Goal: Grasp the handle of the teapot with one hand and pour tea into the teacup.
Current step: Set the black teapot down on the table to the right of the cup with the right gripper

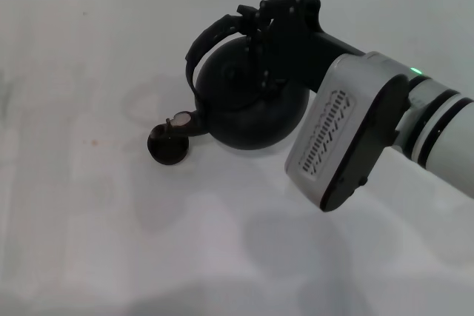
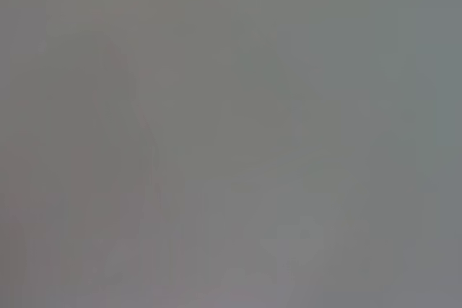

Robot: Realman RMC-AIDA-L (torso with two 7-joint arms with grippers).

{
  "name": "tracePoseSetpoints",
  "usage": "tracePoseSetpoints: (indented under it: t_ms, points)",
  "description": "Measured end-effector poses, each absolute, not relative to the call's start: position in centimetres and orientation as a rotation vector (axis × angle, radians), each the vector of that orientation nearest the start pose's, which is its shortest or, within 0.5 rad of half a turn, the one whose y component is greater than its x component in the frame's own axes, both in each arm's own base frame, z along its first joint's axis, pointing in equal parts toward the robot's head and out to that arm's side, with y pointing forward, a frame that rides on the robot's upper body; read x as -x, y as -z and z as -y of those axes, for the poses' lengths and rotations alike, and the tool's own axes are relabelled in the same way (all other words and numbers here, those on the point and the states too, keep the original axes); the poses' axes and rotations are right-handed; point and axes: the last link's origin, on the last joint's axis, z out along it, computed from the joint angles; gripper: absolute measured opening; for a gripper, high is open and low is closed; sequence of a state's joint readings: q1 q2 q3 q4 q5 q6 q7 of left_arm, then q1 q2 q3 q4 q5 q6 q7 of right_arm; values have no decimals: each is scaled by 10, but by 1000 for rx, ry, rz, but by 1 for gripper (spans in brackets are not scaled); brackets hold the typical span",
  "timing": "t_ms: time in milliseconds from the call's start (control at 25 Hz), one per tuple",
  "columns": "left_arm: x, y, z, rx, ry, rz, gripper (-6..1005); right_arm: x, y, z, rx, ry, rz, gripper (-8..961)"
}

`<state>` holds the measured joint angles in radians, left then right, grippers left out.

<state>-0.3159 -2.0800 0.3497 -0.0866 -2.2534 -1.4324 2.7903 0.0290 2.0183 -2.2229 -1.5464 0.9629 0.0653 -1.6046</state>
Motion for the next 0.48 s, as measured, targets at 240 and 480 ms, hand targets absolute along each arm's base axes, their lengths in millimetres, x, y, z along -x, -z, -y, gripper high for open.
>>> tracePoseSetpoints:
  t_ms: [240, 480]
  points:
    - [382, -24, -259, 1264, 808, 694, 892, -139, 78, -278, 2154, -98, 513, 116]
    - [382, -24, -259, 1264, 809, 697, 893, -143, 80, -280, 2149, -85, 517, 114]
